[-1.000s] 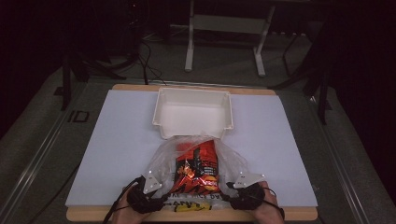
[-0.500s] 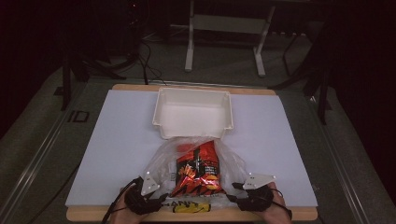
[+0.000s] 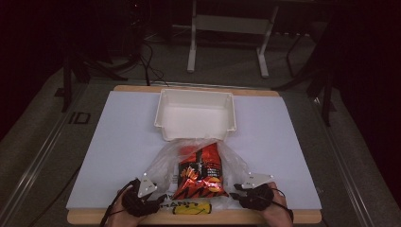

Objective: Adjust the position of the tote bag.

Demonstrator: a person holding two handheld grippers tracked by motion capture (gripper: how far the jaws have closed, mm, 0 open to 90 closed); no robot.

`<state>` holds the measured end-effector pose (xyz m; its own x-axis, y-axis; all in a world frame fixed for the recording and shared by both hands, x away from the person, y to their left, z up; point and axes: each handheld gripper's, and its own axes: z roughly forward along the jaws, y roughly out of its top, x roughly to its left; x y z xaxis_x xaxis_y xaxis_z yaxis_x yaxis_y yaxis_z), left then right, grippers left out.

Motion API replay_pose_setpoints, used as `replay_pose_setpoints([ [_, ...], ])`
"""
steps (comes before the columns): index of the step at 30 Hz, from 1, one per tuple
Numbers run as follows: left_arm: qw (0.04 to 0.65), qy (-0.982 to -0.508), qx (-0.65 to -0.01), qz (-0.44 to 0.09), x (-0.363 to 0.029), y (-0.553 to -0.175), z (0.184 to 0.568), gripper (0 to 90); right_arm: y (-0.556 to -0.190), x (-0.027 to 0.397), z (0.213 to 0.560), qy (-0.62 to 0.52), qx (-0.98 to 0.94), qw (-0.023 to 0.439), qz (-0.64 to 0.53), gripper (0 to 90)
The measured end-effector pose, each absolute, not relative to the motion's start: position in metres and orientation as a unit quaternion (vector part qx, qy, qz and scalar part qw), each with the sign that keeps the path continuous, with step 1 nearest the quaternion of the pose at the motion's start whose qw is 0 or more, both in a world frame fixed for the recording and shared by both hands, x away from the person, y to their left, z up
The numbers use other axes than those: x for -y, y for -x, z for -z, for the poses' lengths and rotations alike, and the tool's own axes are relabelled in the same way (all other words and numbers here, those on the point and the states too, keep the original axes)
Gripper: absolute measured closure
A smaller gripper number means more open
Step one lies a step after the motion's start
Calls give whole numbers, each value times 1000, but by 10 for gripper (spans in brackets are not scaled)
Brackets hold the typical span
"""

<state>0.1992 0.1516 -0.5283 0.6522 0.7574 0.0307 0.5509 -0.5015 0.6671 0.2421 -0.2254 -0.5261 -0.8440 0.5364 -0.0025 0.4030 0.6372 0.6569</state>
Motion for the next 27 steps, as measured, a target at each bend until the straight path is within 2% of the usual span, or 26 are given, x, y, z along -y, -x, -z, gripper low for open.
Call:
replay_pose_setpoints([
  [7, 323, -841, -394, -181, -157, -202, 530, 453, -244, 226, 526, -270, -897, 101, -335, 688],
  [15, 325, -816, -424, -222, -156, -224, 536, 446, -246, 227, 526, -282, -893, 97, -338, 722],
  [18, 335, -809, -434, -211, -160, -228, 538, 442, -246, 227, 526, -286, -892, 95, -338, 729],
  [21, 371, -786, -462, -174, -175, -230, 541, 421, -247, 228, 526, -287, -891, 93, -339, 745],
  [27, 374, -781, -464, -184, -178, -226, 538, 428, -248, 228, 526, -291, -890, 93, -338, 757],
])
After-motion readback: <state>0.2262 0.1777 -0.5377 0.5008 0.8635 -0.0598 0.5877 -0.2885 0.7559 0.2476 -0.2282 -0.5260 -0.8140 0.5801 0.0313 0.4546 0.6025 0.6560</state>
